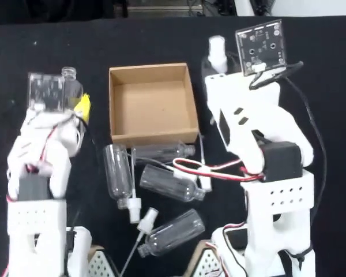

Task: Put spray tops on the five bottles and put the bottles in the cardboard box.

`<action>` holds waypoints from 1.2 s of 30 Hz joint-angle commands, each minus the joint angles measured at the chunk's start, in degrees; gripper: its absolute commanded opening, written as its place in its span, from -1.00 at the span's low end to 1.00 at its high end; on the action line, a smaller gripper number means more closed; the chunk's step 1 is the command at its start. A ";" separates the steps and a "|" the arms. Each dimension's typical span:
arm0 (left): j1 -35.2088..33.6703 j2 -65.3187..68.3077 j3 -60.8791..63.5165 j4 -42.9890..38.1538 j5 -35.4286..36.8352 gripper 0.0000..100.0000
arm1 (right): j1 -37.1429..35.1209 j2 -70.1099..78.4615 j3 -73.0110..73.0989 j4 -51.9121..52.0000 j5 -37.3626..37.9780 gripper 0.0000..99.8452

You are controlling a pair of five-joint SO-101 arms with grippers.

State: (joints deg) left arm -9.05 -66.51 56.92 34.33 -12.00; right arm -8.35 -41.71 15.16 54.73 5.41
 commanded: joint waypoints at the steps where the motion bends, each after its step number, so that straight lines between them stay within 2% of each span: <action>1: 1.63 -12.31 10.77 -14.51 0.79 -0.94 | -1.58 -2.15 -3.30 -5.71 -3.60 -0.98; 4: 2.68 -21.10 20.44 -22.95 0.79 -0.94 | -1.58 -2.42 -3.74 -7.12 -6.86 -0.98; 10: 10.51 -37.63 33.63 -24.44 0.79 -0.94 | -3.60 -2.15 -6.90 -7.74 -9.23 -0.98; 17: 12.70 -36.48 40.75 -28.22 0.44 -0.94 | -11.87 -2.42 -7.08 -12.40 -8.88 -0.98; 24: 12.18 -36.48 40.48 -26.99 0.26 -0.94 | -13.45 -2.33 -3.74 -23.21 -9.14 -0.98; 32: 12.18 -36.57 40.48 -13.80 0.26 -0.94 | -16.35 -2.51 4.62 -37.80 -9.23 -0.98; 36: 12.26 -36.57 40.48 -17.85 0.26 -0.94 | -21.98 -2.51 9.10 -43.69 -9.23 -0.98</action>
State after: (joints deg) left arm 2.73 -103.16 96.13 19.30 -12.00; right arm -26.11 -42.24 23.34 15.87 -3.47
